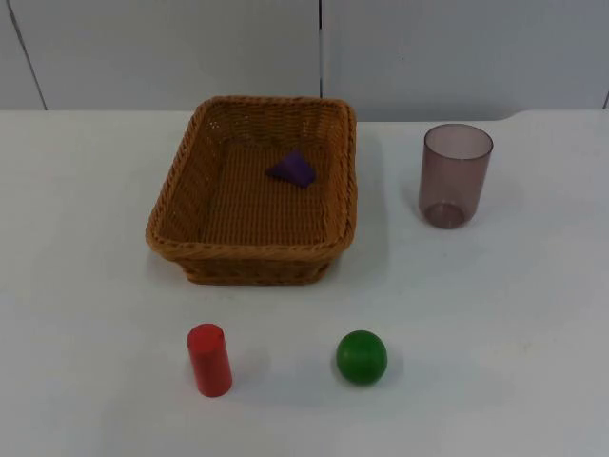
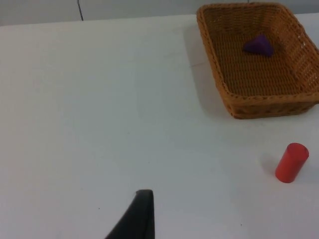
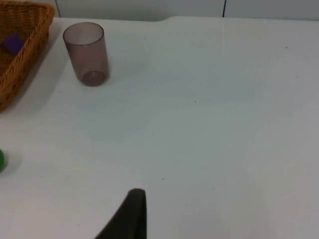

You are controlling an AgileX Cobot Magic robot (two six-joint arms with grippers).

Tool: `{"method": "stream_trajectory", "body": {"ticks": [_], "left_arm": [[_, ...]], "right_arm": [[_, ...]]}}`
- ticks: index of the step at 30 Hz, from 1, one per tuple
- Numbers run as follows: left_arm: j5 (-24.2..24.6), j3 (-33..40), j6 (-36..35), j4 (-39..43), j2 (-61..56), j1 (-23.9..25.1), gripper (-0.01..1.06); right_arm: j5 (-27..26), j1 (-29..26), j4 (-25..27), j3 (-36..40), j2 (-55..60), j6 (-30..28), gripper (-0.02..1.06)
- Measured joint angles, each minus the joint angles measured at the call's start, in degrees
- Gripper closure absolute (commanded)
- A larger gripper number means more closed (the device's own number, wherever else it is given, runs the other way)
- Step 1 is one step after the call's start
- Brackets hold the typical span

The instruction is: Pick up the basket with the left hand and place the triangular block into the basket with the right hand.

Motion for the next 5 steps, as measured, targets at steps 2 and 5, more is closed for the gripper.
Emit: {"method": "stream_trajectory", "body": {"ticks": [2, 5], "left_arm": [[0.0, 0.0, 0.0, 0.0, 0.0, 1.85, 0.0], [0.0, 0.0, 0.0, 0.0, 0.0, 4.18, 0.0]], "right_arm": [[0.0, 0.0, 0.0, 0.0, 0.0, 0.0, -0.01], [0.0, 0.0, 0.0, 0.0, 0.0, 0.0, -0.01]]}}
